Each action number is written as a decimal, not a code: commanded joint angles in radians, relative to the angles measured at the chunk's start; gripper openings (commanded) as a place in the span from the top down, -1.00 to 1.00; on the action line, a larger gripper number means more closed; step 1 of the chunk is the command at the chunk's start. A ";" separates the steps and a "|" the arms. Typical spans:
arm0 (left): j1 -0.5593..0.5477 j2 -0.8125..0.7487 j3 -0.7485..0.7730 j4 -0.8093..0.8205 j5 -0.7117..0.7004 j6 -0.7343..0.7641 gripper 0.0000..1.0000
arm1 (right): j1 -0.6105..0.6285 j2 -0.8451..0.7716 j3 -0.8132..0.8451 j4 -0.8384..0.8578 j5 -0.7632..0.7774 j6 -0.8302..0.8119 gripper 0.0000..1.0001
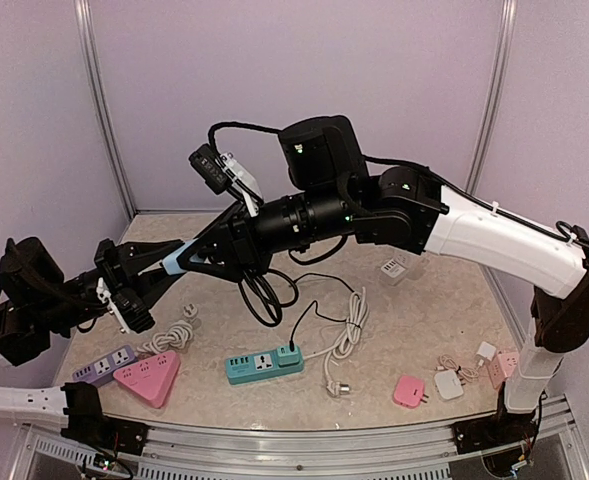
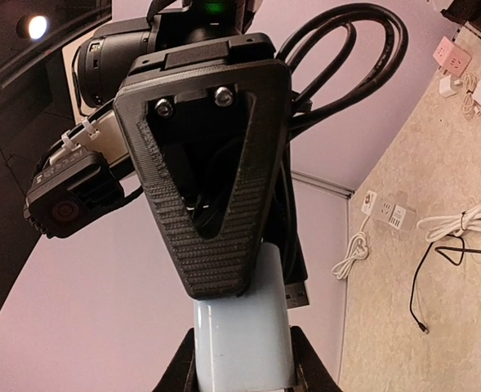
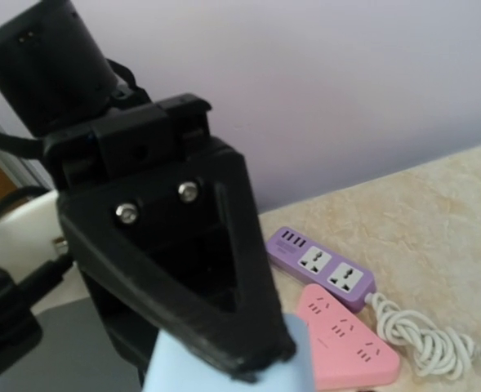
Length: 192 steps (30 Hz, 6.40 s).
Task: Insert the plug
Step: Adjust the plug.
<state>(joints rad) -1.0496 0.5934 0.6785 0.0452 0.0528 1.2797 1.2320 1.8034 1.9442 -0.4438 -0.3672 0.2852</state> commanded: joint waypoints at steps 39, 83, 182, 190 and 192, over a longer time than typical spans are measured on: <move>-0.001 0.117 0.093 -0.312 -0.149 -0.322 -0.40 | -0.005 0.011 0.027 -0.229 0.310 0.470 1.00; 0.036 0.203 0.154 -0.055 0.198 -0.921 1.00 | -0.008 -0.323 -0.120 0.053 0.227 -0.136 -0.99; 0.475 -0.168 -0.255 -0.054 0.306 -1.178 -0.94 | -0.112 0.028 -0.508 0.253 -0.023 -0.516 1.00; 0.505 -0.178 -0.331 -0.005 0.336 -1.218 -0.82 | -0.146 0.098 -0.593 0.272 -0.088 -0.504 1.00; 0.498 -0.170 -0.343 -0.008 0.357 -1.214 -0.77 | -0.147 0.097 -0.616 0.288 -0.083 -0.498 1.00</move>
<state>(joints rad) -0.5549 0.4191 0.3592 0.0036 0.3664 0.0830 1.1000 1.8889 1.3685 -0.1925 -0.4164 -0.2153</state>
